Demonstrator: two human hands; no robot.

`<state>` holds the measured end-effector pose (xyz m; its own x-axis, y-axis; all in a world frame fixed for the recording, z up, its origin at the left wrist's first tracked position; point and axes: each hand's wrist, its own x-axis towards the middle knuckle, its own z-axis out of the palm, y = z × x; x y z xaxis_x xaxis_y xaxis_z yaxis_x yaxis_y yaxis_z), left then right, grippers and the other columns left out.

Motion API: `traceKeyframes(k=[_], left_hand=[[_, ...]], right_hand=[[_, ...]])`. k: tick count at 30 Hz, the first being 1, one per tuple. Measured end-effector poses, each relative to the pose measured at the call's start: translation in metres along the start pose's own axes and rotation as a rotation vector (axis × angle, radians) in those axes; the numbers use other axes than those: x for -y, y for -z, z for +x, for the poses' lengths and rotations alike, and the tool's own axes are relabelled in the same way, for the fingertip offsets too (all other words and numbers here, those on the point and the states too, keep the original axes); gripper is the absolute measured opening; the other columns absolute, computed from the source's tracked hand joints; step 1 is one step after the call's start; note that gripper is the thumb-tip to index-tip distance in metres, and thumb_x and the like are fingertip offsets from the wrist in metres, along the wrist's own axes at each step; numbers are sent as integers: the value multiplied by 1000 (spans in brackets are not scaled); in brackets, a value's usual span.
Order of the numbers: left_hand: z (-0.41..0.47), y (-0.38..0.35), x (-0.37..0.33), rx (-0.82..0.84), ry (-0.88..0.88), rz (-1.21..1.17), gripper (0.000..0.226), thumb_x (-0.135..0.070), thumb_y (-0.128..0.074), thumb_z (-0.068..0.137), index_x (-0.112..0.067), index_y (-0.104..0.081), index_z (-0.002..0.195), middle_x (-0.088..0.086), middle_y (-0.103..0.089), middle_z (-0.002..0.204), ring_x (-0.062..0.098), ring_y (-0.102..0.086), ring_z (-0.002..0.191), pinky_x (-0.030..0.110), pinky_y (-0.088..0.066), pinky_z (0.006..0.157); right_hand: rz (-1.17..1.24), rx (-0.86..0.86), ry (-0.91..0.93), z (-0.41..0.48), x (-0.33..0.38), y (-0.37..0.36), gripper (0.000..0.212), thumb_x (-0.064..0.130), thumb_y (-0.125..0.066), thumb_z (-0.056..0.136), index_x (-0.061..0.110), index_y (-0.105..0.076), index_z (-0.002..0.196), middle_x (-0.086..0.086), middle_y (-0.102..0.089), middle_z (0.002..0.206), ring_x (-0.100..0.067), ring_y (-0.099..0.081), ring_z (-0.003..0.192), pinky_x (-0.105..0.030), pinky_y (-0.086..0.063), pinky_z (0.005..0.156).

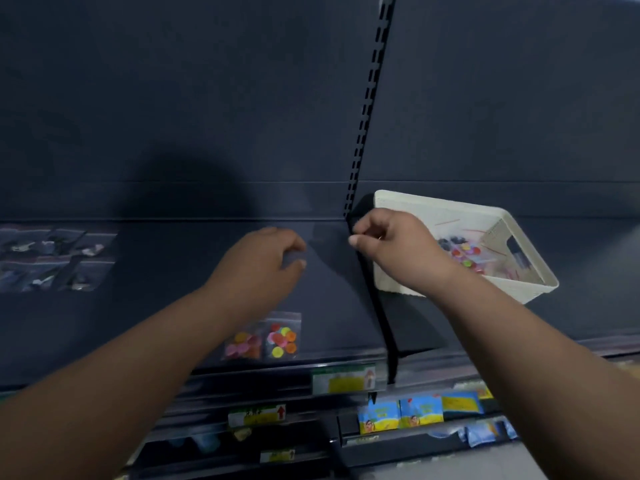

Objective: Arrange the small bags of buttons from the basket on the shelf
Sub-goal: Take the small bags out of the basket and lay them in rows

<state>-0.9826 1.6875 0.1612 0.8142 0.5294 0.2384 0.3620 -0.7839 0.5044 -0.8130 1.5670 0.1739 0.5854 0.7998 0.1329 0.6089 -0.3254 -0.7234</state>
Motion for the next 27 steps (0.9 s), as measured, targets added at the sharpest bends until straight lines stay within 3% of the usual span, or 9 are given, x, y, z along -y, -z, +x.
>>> traceKeyframes(k=[4,10,13,16,20,22,25,27], left_hand=[[43,-27,-48,51,-5,12,26,-31,-58,89,-23,-60,114,-4,-56,108,14,-53,100,25,-40,86],[102,-88,-110,238,20,28,36,-33,-56,91,-29,-53,126,-8,-51,126,11,-50,108,26,-40,91],[126,-115,-131,293,53,70,39,-31,-54,92,-27,-50,131,-5,-50,133,16,-50,116,26,-39,92],[139,-132,-143,439,86,181,46,-28,-56,90,-27,-47,135,-1,-49,134,19,-50,116,25,-40,87],[148,-147,-150,686,159,291,39,-33,-54,91,-23,-53,129,2,-55,129,21,-52,114,26,-39,88],[150,-149,-149,715,183,313,34,-35,-56,89,-23,-56,121,0,-59,121,19,-54,103,24,-38,80],[151,-149,-150,666,183,358,30,-33,-59,87,-26,-57,116,-1,-61,115,19,-56,97,24,-38,73],[150,-150,-150,624,196,347,26,-25,-59,88,-24,-58,114,0,-61,113,20,-57,101,24,-38,72]], right_hand=[[-84,54,-81,15,-48,55,11,21,-62,90,19,-64,101,4,-62,84,-12,-58,66,-20,-42,61],[-229,183,-200,34,-133,115,35,5,-46,94,19,-62,122,-1,-63,122,-21,-60,109,-30,-47,94],[-268,254,-195,44,-159,130,33,5,-51,92,19,-63,119,6,-62,112,-15,-58,101,-21,-42,86],[-263,420,-186,51,-170,129,30,10,-62,86,22,-64,114,6,-64,105,-15,-61,97,-22,-46,83],[-165,653,-143,53,-169,127,34,37,-72,78,32,-61,111,7,-63,104,-14,-60,94,-25,-47,82],[-340,749,-61,53,-165,122,43,46,-68,79,33,-58,120,8,-59,114,-13,-57,100,-27,-47,89],[-551,743,67,54,-165,112,36,33,-58,83,31,-57,119,1,-61,115,-21,-60,97,-35,-53,84],[-576,698,118,54,-167,106,31,26,-55,85,29,-56,116,-1,-60,111,-21,-58,91,-31,-50,75]])
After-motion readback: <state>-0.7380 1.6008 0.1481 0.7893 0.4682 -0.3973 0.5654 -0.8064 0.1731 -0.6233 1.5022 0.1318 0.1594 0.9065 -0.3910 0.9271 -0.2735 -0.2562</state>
